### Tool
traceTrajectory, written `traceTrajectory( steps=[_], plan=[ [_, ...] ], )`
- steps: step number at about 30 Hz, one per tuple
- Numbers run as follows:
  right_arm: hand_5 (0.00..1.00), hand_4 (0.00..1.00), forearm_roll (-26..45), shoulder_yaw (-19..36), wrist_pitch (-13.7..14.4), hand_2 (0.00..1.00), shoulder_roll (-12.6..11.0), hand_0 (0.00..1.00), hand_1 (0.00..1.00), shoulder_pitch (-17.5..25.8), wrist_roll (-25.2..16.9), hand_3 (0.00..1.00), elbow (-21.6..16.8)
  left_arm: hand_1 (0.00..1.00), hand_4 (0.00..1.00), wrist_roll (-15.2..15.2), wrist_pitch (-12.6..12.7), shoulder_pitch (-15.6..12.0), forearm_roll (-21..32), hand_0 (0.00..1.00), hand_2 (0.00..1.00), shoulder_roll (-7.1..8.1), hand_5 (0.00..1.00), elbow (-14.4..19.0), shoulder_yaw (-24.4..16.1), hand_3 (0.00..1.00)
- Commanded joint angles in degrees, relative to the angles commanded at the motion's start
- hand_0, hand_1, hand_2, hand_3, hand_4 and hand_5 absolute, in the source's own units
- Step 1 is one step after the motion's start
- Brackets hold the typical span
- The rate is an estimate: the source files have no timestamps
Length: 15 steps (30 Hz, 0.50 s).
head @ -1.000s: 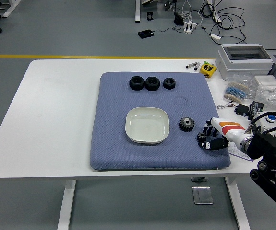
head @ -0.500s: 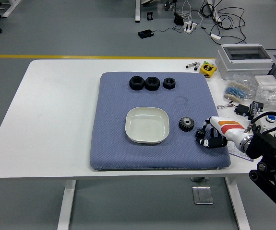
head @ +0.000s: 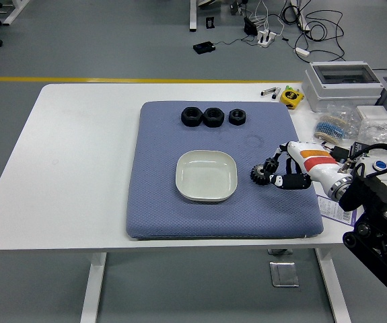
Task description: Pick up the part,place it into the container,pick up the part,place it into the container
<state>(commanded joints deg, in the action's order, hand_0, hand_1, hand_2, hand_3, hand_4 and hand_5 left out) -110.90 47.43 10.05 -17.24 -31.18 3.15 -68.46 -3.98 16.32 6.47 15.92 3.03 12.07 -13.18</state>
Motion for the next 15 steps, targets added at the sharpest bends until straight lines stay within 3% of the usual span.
traceTrajectory(
  steps=[6,11,14,15],
  plan=[
    [0.186,0.679,1.1,-4.6,3.1,0.230,2.8,0.002,0.099,-2.8,-0.8,0.409,0.3,0.586,0.632,0.1,0.0,0.0,0.3,0.547,0.729,0.04,0.605,0.0,0.2,0.639],
    [0.212,0.712,-0.9,-8.1,4.0,0.227,7.4,0.006,0.104,-5.2,1.5,0.406,2.5,0.582,0.632,0.1,0.1,0.0,0.3,0.542,0.728,0.13,0.605,0.1,0.3,0.638],
    [0.212,0.712,-0.7,-9.1,4.0,0.227,10.0,0.006,0.104,-6.4,0.8,0.406,5.7,0.582,0.632,0.0,0.3,0.1,0.0,0.542,0.728,0.14,0.605,0.1,0.4,0.638],
    [0.317,0.765,-1.0,-9.1,4.1,0.306,10.7,0.164,0.185,-6.7,0.7,0.491,7.0,0.582,0.632,0.0,0.4,0.1,0.0,0.540,0.727,0.13,0.604,0.1,0.4,0.637]
  ],
)
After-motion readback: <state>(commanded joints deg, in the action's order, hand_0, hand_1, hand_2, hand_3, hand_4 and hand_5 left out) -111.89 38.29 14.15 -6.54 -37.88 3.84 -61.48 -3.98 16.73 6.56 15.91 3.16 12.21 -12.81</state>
